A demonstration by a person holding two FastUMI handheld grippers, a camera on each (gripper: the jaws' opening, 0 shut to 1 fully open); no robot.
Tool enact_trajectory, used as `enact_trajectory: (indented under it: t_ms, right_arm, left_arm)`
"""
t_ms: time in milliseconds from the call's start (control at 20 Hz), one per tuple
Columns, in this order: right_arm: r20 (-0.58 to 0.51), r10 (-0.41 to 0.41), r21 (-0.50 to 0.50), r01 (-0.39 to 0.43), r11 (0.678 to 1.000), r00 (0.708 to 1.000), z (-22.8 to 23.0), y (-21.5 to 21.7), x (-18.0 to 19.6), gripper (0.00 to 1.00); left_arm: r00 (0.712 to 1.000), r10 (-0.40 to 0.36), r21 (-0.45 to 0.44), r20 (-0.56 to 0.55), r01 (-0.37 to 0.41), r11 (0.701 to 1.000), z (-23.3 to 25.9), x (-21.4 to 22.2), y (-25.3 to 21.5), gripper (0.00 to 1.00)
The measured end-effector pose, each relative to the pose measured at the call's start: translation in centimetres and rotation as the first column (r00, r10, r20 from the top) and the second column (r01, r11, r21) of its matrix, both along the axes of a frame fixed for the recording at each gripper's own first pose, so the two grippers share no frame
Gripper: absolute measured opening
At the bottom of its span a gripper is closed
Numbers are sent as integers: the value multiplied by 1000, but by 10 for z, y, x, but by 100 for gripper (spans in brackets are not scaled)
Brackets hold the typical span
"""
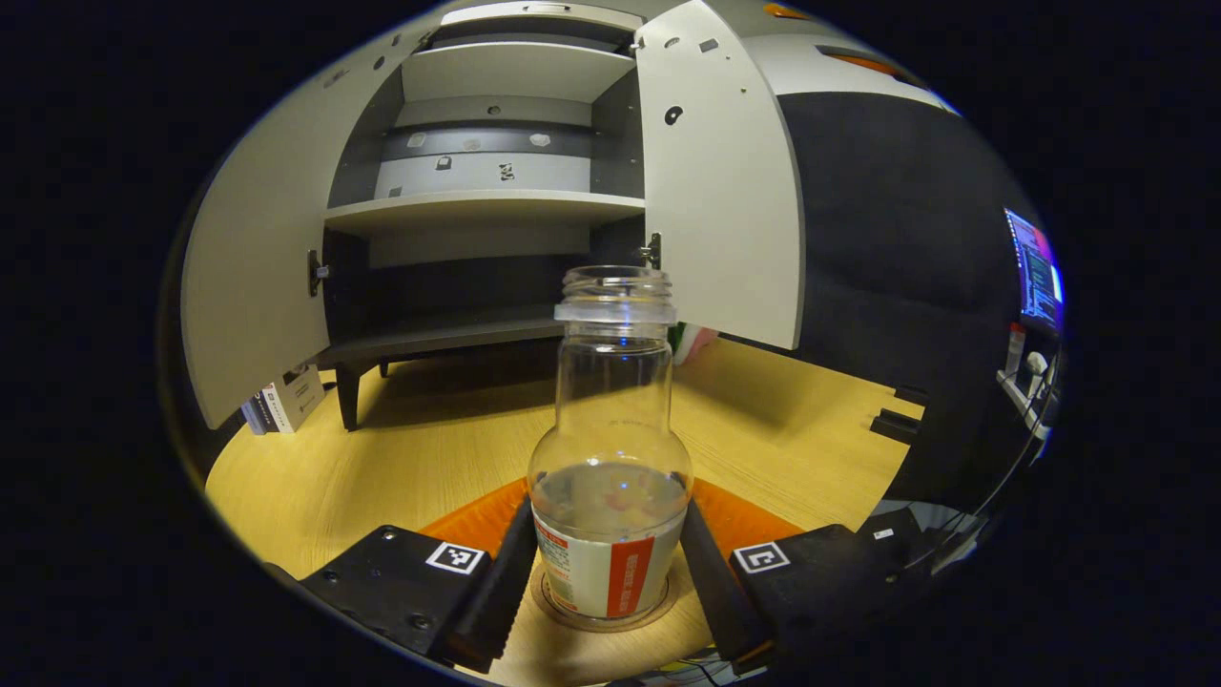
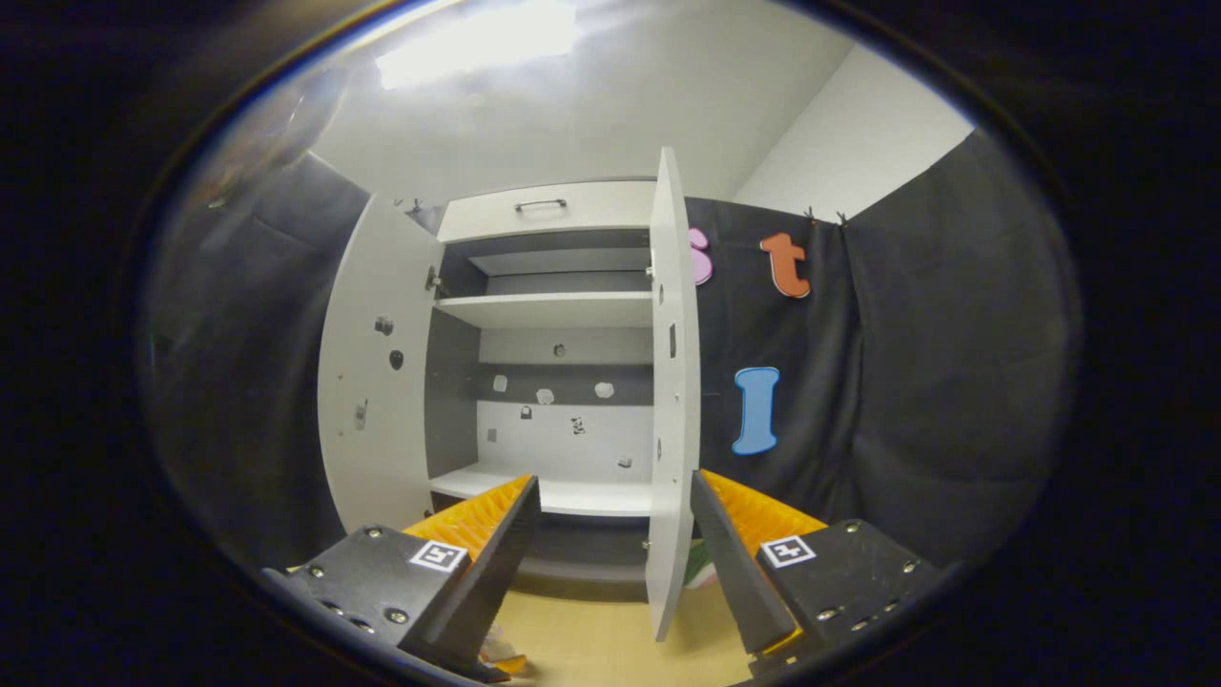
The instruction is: Grasp the bottle in the cabinet with the left hand and place it on the coaster, then close the right door with the right hand and the left door with the left hand.
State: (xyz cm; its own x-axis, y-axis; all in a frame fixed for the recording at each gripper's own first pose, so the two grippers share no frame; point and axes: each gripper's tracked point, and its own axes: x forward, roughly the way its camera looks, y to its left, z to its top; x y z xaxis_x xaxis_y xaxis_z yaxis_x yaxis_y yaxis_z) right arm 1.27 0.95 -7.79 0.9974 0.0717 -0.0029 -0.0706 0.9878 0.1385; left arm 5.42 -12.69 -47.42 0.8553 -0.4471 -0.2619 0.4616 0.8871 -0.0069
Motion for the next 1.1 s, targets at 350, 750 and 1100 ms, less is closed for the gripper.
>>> enact_trajectory:
  t_ms: [350, 750, 1100]
  right_arm:
    - [-44, -8, -24, 7, 1000, 999, -24, 7, 3, 96]
    - [-87, -104, -10, 104, 995, 991, -29, -48, -37, 96]
    - [-54, -84, -3, 84, 996, 995, -15, -70, -79, 96]
  left_arm:
    - [997, -73, 72, -5, 73, 995, -5, -10, 3, 82]
    - [995, -61, 126, -84, 71, 990, 6, -10, 15, 84]
    - [998, 4, 81, -57, 1, 997, 67, -18, 29, 90]
